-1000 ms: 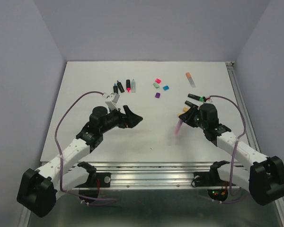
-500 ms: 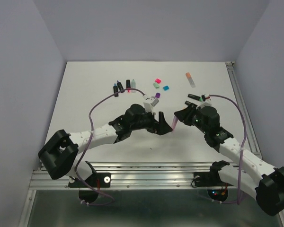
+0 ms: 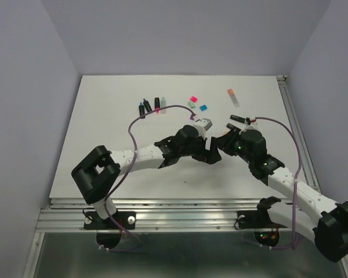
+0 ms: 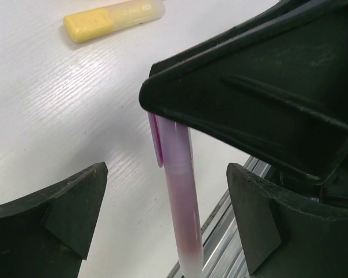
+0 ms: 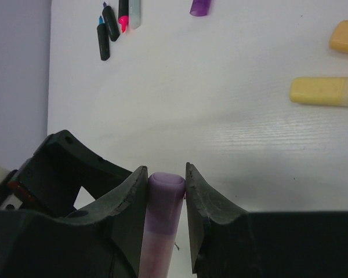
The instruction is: Open the pen caps
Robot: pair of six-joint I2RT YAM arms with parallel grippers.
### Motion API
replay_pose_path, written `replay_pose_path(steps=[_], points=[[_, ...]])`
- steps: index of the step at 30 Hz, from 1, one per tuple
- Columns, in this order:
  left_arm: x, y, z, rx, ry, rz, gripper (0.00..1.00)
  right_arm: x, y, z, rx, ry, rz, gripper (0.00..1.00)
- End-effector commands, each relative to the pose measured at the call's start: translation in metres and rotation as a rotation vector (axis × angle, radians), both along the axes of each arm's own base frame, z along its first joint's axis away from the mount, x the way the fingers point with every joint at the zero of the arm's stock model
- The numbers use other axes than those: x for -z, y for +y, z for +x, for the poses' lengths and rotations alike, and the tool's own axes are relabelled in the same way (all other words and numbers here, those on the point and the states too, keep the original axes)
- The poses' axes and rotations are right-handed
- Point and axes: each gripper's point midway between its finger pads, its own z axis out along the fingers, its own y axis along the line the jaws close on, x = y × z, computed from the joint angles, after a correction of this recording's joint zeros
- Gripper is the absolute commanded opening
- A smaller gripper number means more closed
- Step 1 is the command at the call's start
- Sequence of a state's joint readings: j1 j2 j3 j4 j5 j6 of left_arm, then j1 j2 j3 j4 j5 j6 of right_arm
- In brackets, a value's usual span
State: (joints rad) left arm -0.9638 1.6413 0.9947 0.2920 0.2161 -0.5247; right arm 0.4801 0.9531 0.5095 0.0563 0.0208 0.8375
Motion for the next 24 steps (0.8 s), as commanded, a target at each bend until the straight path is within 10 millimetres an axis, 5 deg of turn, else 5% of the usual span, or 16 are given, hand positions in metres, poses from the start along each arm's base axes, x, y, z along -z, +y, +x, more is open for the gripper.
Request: replay_pose_path(steps=[1,4,6,13,21,22,24], points=[[-0.022,-0.009,0.003,0.012,-0.069,-0.012,0.93,-0.033,0.001,0.013,0.054,-0.038,0.035,0.07],[-0.021,-0.013,-0.002,0.033,-0.06,-0.014,0.77,-0.033,0.0,0.014,0.068,-0.028,0.04,0.07],[-0.022,-0.016,-0.004,0.046,-0.054,-0.024,0.5,-0.031,0.001,0.015,0.068,-0.023,0.043,0.07],[-0.02,-0.025,-0.004,0.057,-0.029,-0.035,0.0,-0.022,0.004,0.02,0.071,-0.004,0.034,0.07],[-0.023,-0.028,0.003,-0.014,0.014,-0.061,0.0,-0.014,0.009,0.021,0.063,0.021,0.033,0.1],[-0.025,-0.029,0.003,-0.026,0.033,-0.07,0.0,-0.014,0.006,0.023,0.089,0.011,0.017,0.01],[-0.029,-0.03,-0.005,-0.015,0.063,-0.089,0.0,-0.007,-0.006,0.03,0.163,0.011,-0.04,0.01]])
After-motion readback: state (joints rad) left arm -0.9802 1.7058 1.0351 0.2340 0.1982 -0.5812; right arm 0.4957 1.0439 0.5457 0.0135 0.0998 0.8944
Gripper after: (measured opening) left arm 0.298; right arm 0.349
